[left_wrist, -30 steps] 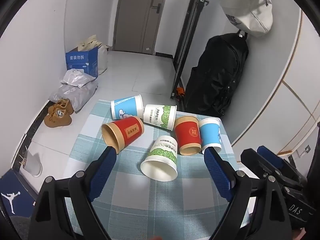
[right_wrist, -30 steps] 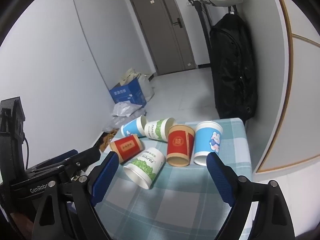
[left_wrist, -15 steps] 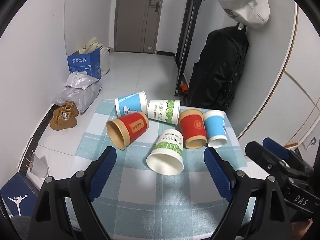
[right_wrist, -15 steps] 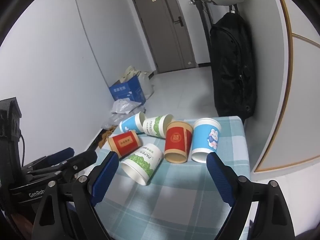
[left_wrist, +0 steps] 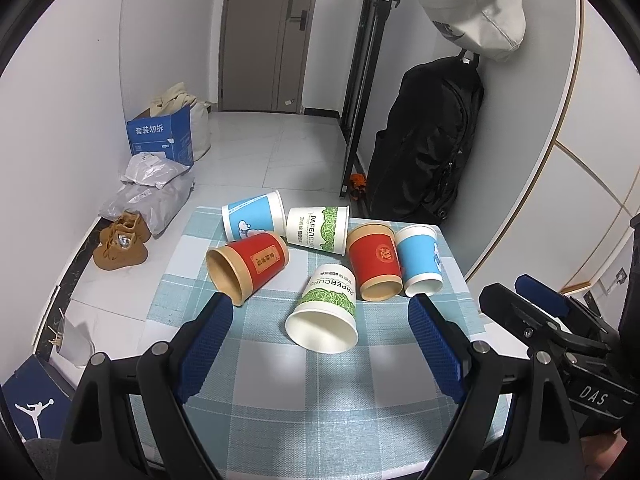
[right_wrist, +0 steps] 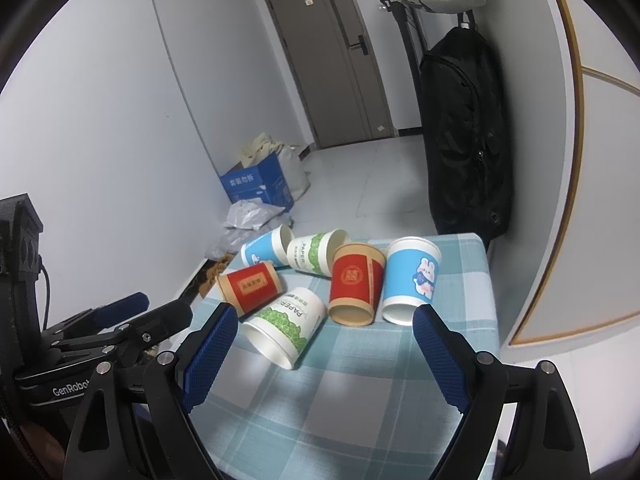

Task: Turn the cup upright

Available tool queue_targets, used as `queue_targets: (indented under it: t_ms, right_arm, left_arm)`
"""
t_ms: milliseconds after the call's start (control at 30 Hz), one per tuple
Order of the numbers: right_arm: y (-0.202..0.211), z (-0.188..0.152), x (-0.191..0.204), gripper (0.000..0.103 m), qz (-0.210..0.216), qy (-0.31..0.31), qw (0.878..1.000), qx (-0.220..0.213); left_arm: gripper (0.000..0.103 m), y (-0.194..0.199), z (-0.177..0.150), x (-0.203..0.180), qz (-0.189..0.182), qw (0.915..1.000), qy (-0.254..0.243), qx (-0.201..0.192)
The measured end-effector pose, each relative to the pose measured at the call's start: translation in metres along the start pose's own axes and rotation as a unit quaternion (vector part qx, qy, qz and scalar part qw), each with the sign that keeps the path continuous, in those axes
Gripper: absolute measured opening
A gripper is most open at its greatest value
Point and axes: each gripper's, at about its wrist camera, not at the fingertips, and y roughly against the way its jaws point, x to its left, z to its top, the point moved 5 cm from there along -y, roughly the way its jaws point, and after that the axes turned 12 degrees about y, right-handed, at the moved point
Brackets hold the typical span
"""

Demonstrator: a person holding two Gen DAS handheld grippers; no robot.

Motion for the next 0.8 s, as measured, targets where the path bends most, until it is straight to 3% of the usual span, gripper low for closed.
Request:
queue_targets:
  t_ms: [800]
  right_arm:
    - [0.0051,0.0026,-0.0063,0.090,0.004,-0.008,1.000,-0.007]
  left_arm:
    - [0.086,-0.0039,-0.0013,0.0011,-0.007,0.9999,0.004,0.009]
